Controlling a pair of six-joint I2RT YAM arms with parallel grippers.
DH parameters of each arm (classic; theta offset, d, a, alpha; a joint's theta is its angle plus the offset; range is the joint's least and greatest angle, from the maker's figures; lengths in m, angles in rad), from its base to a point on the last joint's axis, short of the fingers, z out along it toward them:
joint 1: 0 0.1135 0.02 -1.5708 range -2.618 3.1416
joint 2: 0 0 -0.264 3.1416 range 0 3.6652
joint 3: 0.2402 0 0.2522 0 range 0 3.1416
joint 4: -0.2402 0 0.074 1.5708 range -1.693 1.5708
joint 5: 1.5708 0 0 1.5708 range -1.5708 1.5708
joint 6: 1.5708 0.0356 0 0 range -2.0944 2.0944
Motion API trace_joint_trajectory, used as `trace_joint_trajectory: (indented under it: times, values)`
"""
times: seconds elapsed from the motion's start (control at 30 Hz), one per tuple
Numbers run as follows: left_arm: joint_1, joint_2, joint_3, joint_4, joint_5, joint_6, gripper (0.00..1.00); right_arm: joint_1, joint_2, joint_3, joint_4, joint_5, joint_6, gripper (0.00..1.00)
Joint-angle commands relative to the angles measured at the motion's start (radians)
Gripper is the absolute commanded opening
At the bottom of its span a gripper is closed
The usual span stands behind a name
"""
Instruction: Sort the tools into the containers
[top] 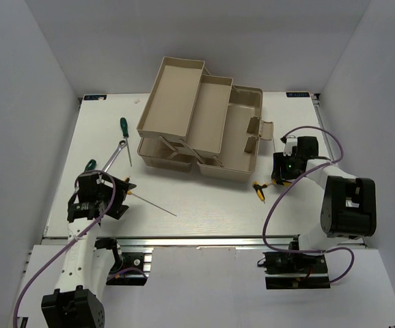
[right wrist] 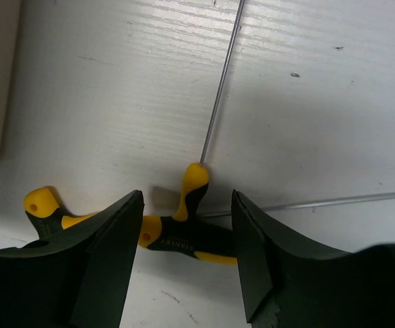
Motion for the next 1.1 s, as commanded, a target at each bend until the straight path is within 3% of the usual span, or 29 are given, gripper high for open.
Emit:
trace_joint_trajectory:
  times: [0.0,0.33,0.47,0.63,0.77,1.07]
  values:
    - [-0.001,-0.004,-0.009,0.012,-0.009,-0.009,0.92,-0.005,0.020,0.030,0.076,0.006,0.015,0.59]
    - [-0.001,0.010,-0.023,0.036,-0.005,-0.010,0.92,-0.005,0.076,-0.007,0.117,0.014,0.007,0.45]
    - [-0.001,0.016,-0.027,0.046,-0.006,-0.009,0.92,-0.005,0.077,-0.010,0.121,0.014,0.010,0.30]
    - [-0.001,0.019,-0.041,0.052,-0.020,-0.021,0.91,-0.013,0.025,0.007,0.090,0.015,0.035,0.18]
    - [-0.001,0.022,-0.049,0.059,-0.028,-0.029,0.91,-0.060,-0.044,0.051,0.025,-0.040,0.076,0.01]
    - [-0.001,0.099,-0.066,0.119,-0.045,-0.053,0.90,-0.198,-0.251,0.120,-0.116,-0.127,0.159,0.00]
